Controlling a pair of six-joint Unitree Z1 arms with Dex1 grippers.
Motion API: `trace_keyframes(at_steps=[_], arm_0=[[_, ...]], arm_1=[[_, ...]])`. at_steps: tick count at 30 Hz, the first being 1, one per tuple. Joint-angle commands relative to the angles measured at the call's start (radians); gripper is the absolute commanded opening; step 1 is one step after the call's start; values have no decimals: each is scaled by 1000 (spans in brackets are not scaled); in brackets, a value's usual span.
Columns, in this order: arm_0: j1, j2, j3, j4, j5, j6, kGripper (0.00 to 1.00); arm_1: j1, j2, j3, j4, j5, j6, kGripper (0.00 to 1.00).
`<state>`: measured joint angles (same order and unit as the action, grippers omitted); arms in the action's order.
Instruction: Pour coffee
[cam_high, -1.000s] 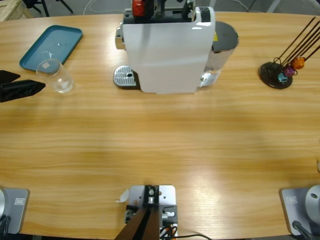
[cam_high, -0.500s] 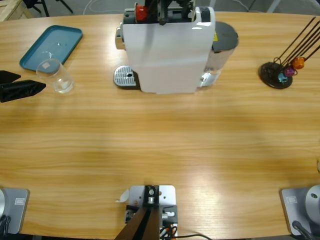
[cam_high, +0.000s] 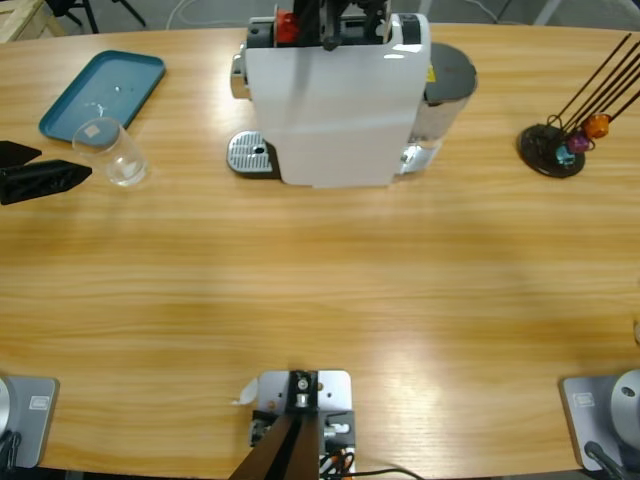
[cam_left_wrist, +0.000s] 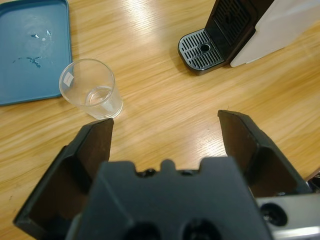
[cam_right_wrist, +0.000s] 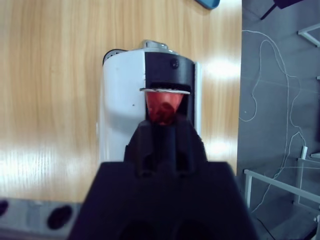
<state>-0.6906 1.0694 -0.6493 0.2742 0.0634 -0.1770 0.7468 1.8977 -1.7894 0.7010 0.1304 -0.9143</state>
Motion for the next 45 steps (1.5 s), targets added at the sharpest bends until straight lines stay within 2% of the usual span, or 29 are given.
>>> trace_keyframes(at_steps=[1,8,11,13,14,15,16,17,18,19,21,24,26,28,30,31,32,34,35,37,41,45], arm_0=[[7,26,36,-10,-11,10,899],[7,26,36,-10,-13,10,899],[6,27,36,-10,-13,10,900],[6,27,36,-10,-13,10,899],[6,27,35,-10,-13,10,899],[7,27,36,-10,-13,10,899],[6,27,35,-10,-13,10,899],[6,26,36,-10,-14,10,899],[6,26,36,-10,-14,10,898],[7,26,35,-10,-14,10,893],[6,26,35,-10,-15,10,890],[7,23,35,-10,-16,10,885],[6,22,36,-10,-16,10,885],[7,22,36,-10,-16,10,885],[6,22,36,-10,-16,10,885],[7,23,36,-10,-16,10,885],[6,22,36,-10,-16,10,885],[7,21,36,-10,-16,10,901],[6,19,36,-10,-15,10,965],[6,19,35,-10,-13,10,991],[7,21,36,-10,-14,10,1000],[6,21,36,-11,-14,10,1000]], arm_1=[[-18,52,-2,38,-14,-5,364],[-6,43,-31,50,-16,3,375],[17,26,-58,57,-26,61,538],[43,13,-78,59,-44,115,728],[52,3,-86,63,-32,118,883],[59,-10,-92,63,-18,123,989],[63,-25,-98,62,-5,132,986],[67,-42,-103,61,12,148,877],[69,-69,-107,63,36,167,682],[72,-93,-107,71,50,171,549],[72,-138,-127,128,63,182,22],[72,-237,-89,170,36,205,0],[62,-327,-3,168,-56,353,0],[11,-392,76,140,-58,426,0],[-30,-466,212,13,-6,484,0],[-45,-503,312,-104,11,524,0],[-51,-521,373,-177,2,555,0],[-57,-529,437,-251,-35,586,0],[-58,-526,463,-287,-58,594,0],[-60,-520,510,-369,-86,619,0],[-60,-476,576,-553,-210,629,0],[-60,-397,568,-617,-327,630,0]])
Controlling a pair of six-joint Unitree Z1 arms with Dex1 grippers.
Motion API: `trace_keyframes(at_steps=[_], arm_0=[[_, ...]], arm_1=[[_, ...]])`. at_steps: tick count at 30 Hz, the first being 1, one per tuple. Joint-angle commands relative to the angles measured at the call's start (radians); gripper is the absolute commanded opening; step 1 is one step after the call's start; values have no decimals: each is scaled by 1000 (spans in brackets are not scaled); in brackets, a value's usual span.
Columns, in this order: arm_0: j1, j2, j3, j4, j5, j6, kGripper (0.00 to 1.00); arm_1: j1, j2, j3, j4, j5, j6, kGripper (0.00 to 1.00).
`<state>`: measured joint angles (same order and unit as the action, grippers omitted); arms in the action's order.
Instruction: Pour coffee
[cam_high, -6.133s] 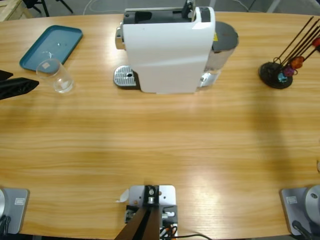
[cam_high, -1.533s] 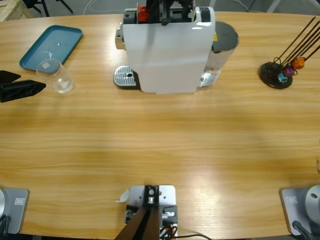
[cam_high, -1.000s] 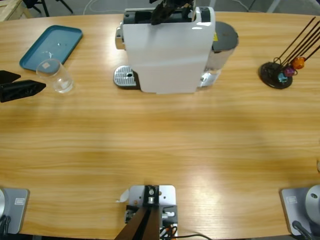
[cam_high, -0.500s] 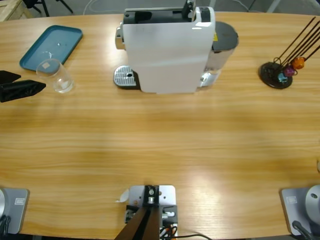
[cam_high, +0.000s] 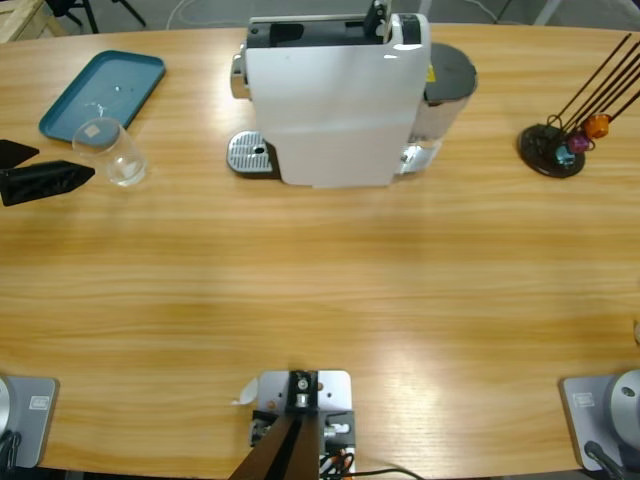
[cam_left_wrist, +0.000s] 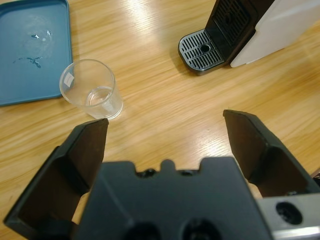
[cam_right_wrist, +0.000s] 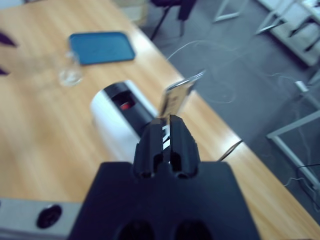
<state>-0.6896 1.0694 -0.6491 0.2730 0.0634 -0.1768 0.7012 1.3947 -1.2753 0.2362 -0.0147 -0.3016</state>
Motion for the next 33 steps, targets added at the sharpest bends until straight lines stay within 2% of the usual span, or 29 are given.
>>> trace_keyframes(at_steps=[1,6,16,27,33], arm_0=[[5,22,35,-11,-14,10,1000],[6,26,35,-11,-14,10,1000],[5,27,35,-11,-14,10,1000],[6,31,35,-11,-12,10,1000],[5,33,35,-11,-10,9,1000]], arm_1=[[-14,121,50,-163,-203,17,0],[28,185,15,-169,-265,17,0],[212,256,-31,-162,-415,45,0],[252,425,-100,-166,-377,66,0],[253,460,-86,-189,-367,87,0]])
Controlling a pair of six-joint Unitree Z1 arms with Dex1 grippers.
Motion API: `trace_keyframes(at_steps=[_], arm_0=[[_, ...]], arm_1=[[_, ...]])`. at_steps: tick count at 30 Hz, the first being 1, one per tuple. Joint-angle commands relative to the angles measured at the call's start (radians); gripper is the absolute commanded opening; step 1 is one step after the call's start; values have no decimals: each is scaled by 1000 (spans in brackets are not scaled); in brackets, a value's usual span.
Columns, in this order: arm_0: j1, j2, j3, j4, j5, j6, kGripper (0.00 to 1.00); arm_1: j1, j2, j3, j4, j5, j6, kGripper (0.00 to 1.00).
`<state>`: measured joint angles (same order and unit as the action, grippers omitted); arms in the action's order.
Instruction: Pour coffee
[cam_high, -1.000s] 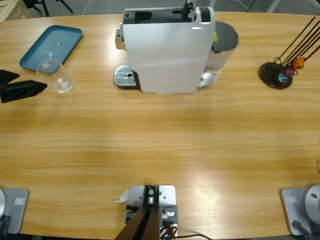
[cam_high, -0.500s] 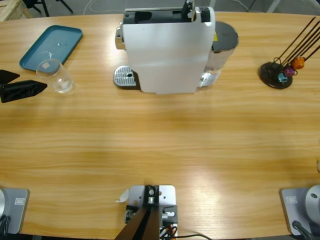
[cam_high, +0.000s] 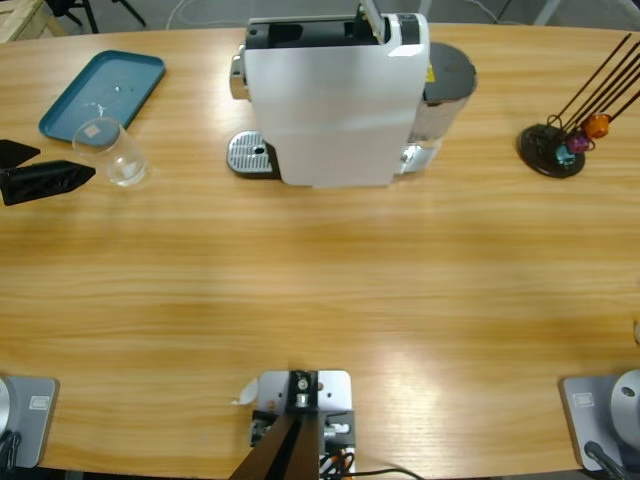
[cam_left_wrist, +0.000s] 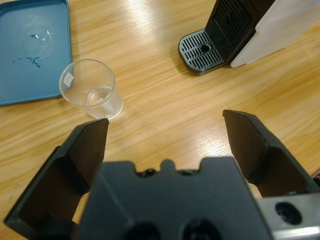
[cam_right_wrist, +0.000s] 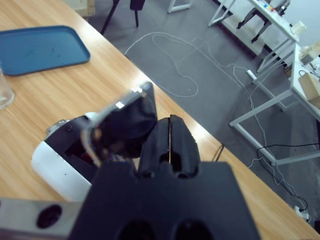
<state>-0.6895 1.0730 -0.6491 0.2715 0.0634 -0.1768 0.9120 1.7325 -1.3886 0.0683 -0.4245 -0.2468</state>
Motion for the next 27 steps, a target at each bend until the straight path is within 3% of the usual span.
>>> trace_keyframes(at_steps=[1,27], arm_0=[[5,30,35,-9,-11,10,1000],[5,28,36,-5,-7,10,996]], arm_1=[[42,128,29,-26,45,37,0],[84,260,280,-303,84,164,0]])
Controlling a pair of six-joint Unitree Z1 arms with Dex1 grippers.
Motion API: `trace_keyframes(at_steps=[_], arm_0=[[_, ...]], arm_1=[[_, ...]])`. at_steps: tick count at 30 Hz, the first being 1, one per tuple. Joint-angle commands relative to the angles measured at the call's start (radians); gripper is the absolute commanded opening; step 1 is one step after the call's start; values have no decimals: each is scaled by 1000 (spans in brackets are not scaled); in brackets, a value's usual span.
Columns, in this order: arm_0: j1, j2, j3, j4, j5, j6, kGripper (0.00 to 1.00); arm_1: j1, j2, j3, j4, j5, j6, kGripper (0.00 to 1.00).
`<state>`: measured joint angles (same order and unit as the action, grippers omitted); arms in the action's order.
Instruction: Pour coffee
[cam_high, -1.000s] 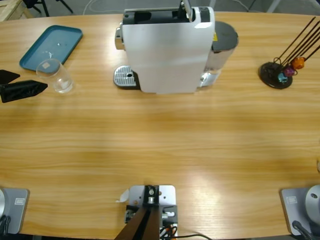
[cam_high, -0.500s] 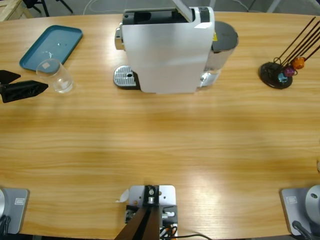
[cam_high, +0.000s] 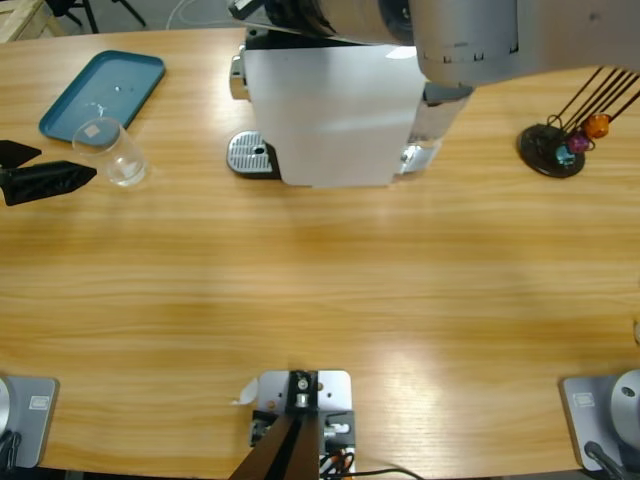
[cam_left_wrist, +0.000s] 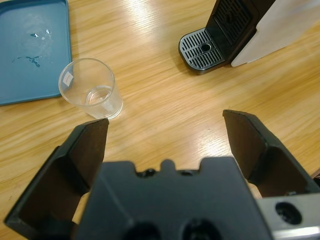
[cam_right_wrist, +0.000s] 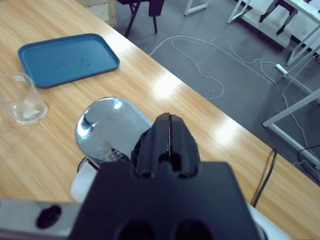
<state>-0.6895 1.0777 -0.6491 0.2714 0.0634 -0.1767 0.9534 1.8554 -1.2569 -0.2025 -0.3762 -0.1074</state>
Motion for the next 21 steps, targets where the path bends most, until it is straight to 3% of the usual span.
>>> trace_keyframes(at_steps=[1,21], arm_0=[[5,24,36,-5,-8,10,996],[5,25,36,0,-8,9,996]], arm_1=[[42,140,159,-45,36,28,0],[42,168,259,-128,54,70,0]])
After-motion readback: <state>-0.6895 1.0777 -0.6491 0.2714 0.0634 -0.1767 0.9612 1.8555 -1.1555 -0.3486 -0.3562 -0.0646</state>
